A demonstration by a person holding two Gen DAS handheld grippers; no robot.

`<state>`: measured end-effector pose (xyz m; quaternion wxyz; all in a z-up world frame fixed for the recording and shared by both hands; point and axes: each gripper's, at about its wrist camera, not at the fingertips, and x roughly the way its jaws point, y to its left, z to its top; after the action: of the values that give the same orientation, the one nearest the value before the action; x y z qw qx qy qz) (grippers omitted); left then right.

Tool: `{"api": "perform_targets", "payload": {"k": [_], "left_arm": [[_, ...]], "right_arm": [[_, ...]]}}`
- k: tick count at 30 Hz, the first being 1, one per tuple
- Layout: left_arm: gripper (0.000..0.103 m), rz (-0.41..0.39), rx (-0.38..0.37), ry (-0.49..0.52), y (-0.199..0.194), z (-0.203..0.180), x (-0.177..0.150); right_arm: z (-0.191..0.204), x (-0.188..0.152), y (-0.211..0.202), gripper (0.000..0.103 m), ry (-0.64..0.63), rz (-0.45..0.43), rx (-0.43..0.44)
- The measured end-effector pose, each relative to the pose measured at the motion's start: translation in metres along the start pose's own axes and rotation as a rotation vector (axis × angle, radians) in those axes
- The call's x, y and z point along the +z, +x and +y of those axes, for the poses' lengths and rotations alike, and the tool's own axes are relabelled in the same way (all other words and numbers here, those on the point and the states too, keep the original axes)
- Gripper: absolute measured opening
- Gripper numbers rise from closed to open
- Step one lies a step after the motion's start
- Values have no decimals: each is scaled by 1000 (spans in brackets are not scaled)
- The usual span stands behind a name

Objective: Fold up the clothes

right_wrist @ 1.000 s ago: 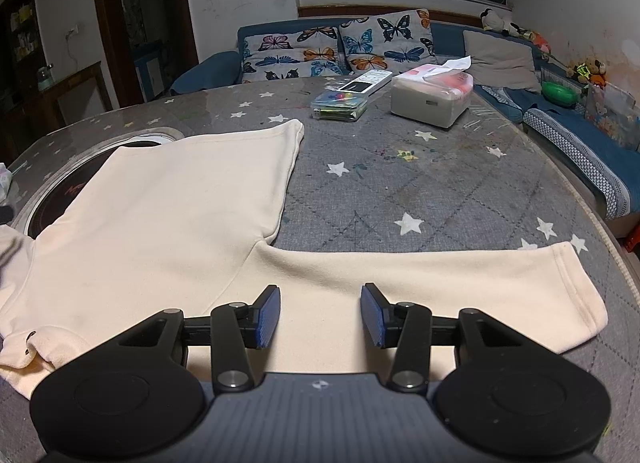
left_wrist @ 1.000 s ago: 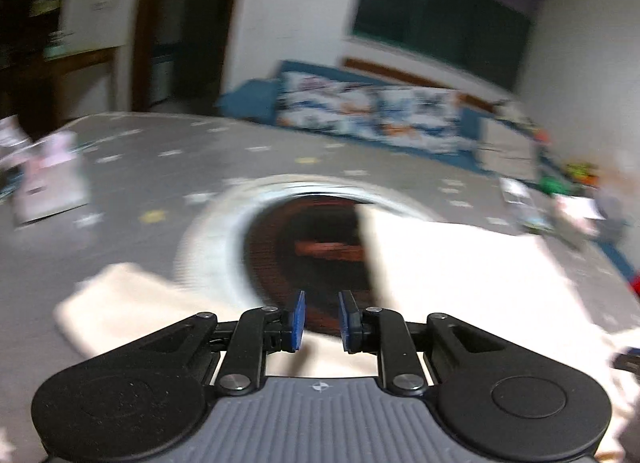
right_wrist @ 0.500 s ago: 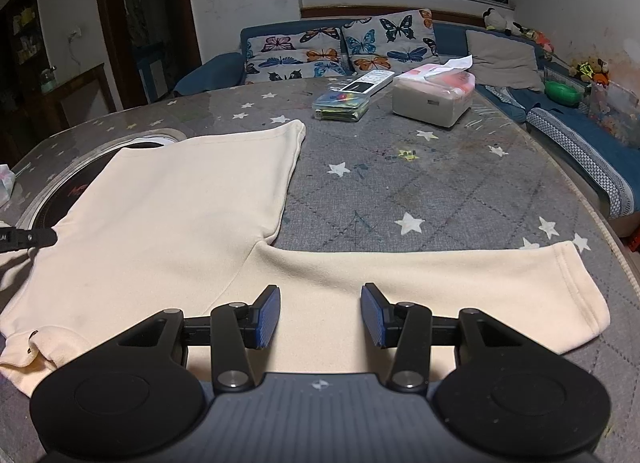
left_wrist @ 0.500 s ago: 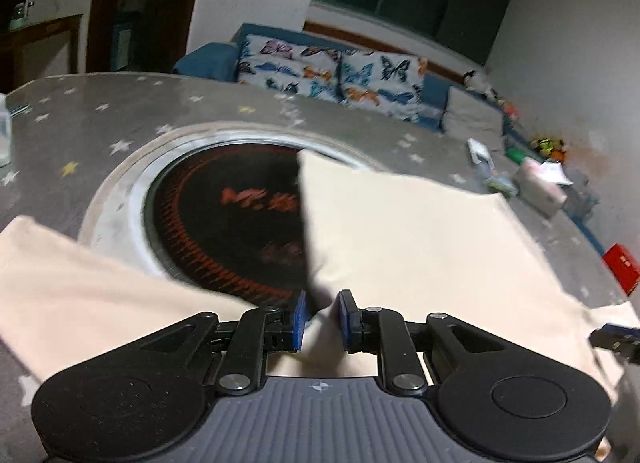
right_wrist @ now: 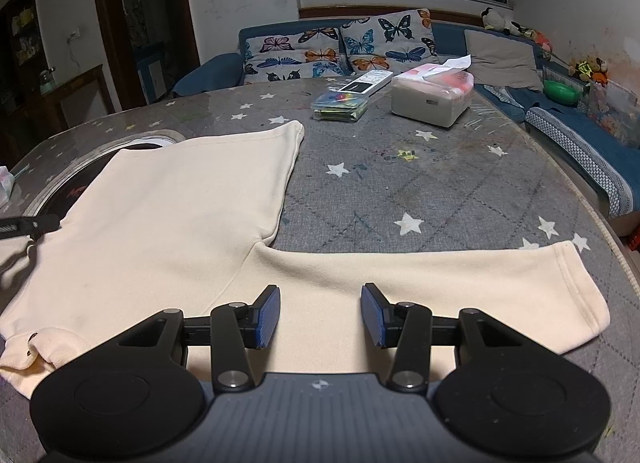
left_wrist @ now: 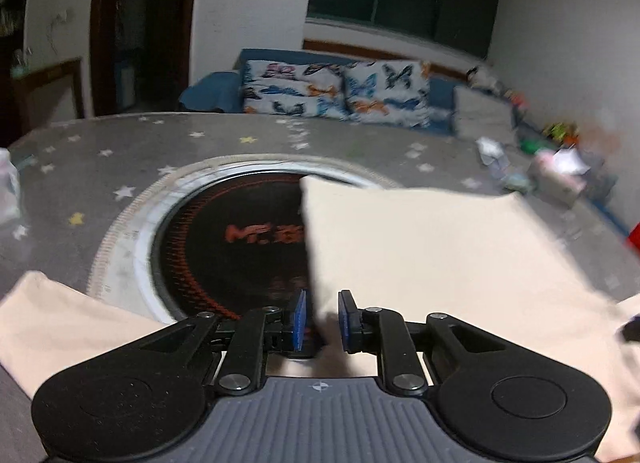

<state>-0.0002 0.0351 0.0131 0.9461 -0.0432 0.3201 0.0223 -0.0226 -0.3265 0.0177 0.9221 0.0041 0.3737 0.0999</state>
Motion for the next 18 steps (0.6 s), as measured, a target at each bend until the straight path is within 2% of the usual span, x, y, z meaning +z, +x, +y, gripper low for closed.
{"api": "perform_targets", "payload": {"k": [5,7,12,18], "left_arm": [[21,3,4,4,-2,2,0],[20,-5,-21,-5,-11,0,2],[20,-17,-150,54,-37,-24,0],[21,15,-316,212,-56,-68,-24]], "right_arm": [[3,2,-9,45,-14,-14,-14],[7,4,-17,45,-23,-24,3],[30,5,-32,45,-102,-33,66],[69,-3,-38,46,-218,-21,165]]}}
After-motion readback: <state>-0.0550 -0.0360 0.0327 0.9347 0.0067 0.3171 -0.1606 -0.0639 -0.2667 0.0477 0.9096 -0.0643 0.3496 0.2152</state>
